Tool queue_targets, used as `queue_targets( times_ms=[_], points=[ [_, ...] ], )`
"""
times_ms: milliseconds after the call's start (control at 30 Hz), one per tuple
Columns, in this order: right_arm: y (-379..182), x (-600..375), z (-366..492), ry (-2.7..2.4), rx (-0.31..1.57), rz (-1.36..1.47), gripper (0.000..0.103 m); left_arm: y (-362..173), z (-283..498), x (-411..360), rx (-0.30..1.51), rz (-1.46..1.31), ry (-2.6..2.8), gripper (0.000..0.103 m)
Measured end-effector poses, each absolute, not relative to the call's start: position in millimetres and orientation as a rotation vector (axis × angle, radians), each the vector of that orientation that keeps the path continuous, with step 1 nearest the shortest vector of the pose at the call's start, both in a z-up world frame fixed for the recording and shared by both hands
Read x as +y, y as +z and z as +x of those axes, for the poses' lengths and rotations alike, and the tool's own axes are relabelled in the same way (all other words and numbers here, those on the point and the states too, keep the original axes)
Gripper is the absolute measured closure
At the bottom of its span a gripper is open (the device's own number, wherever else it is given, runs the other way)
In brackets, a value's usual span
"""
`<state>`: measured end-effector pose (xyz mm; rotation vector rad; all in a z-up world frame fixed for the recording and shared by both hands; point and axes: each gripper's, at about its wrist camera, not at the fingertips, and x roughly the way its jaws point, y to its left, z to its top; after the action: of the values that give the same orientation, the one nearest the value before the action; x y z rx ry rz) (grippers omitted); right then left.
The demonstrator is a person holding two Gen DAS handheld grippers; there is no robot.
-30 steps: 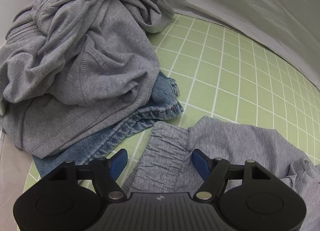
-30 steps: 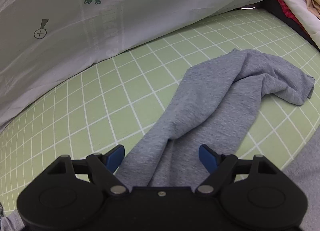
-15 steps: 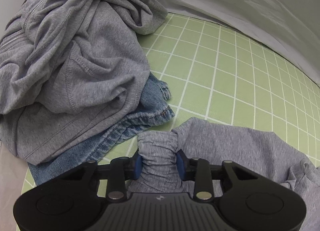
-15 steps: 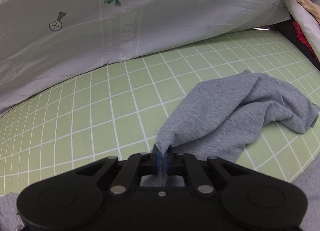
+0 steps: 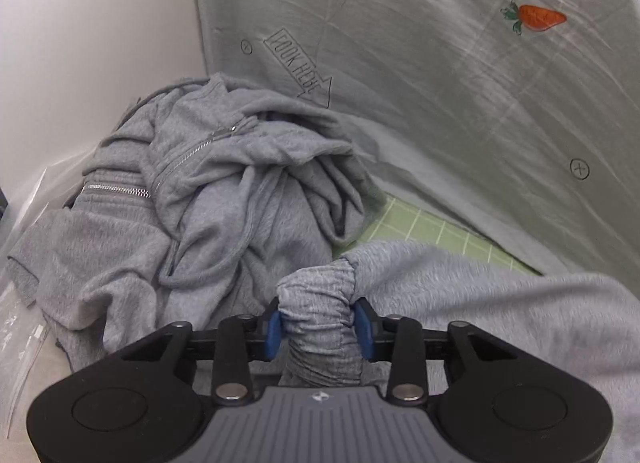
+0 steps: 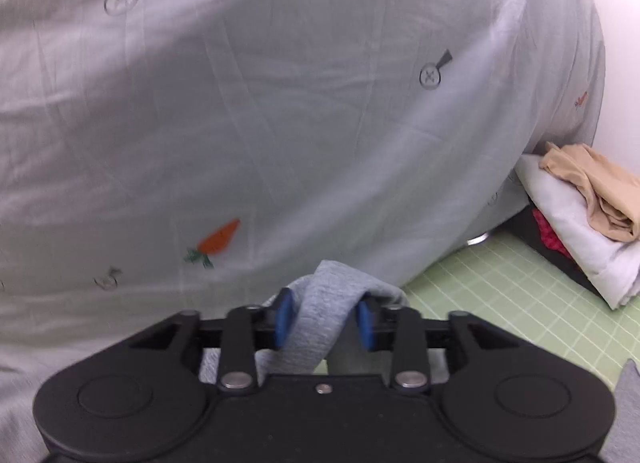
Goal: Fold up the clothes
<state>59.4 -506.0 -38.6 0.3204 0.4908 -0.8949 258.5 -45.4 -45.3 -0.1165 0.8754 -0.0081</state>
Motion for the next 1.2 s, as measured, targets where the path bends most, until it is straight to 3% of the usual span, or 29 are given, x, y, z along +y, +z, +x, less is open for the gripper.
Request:
queue_targets(
  times_ms=[67,133,400,600,633,733,800,1100,1200],
  points=[
    [-50.6,-490.8,51.0,-0.852,0.541,0.324,0.027,-48.9,241.6,-35.6,0.902,-0.117,-0.018,0.035],
    [-66.9,-467.8,40.5,-0.816,0.610,0.314,0.022,-54.3,219.1,-22.0,0.930,-0.105,-0.011,0.034],
    [-126.9,-377.8,-3.9,-0.677,0.893,0.374,0.020,-85.9,162.4,26.7,1.042,-0.036,0.030,0.025],
    [-133.0,-336.1,-25.8,-0.625,0.941,0.431,0.020,-112.1,154.5,24.4,1.092,-0.011,-0.059,0.025],
    [-130.7,-331.5,-27.6,-0.622,0.940,0.425,0.020,-116.4,153.7,23.7,1.101,-0.014,-0.058,0.026],
    [-122.9,-319.8,-33.5,-0.622,0.933,0.408,0.020,-122.3,148.5,27.1,1.107,-0.031,-0.080,0.069],
    [-117.1,-315.4,-38.5,-0.626,0.922,0.426,0.020,-115.6,145.9,30.4,1.092,-0.024,-0.100,0.090],
    [-90.4,-291.4,-59.5,-0.599,0.888,0.468,0.019,-96.3,140.6,74.1,1.051,-0.078,0.001,0.092],
    [-95.8,-290.5,-70.5,-0.576,0.877,0.433,0.018,-90.0,131.7,71.6,1.040,-0.052,0.031,0.078]
  ],
)
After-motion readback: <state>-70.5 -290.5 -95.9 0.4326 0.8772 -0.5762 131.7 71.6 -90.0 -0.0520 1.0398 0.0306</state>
